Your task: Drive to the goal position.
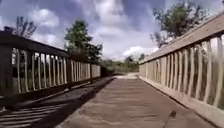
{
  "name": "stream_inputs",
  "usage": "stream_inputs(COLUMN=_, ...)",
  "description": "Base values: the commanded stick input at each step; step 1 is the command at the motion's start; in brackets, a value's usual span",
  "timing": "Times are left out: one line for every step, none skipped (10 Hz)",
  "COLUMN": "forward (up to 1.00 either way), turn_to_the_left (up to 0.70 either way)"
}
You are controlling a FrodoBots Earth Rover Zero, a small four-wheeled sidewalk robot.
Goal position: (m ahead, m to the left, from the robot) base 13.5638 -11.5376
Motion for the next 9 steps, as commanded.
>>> stream_inputs(forward=1.00, turn_to_the_left=-0.18)
stream_inputs(forward=1.00, turn_to_the_left=-0.40)
stream_inputs(forward=1.00, turn_to_the_left=-0.40)
stream_inputs(forward=1.00, turn_to_the_left=-0.40)
stream_inputs(forward=1.00, turn_to_the_left=-0.40)
stream_inputs(forward=1.00, turn_to_the_left=-0.40)
stream_inputs(forward=1.00, turn_to_the_left=-0.06)
stream_inputs(forward=1.00, turn_to_the_left=0.00)
stream_inputs(forward=1.00, turn_to_the_left=0.00)
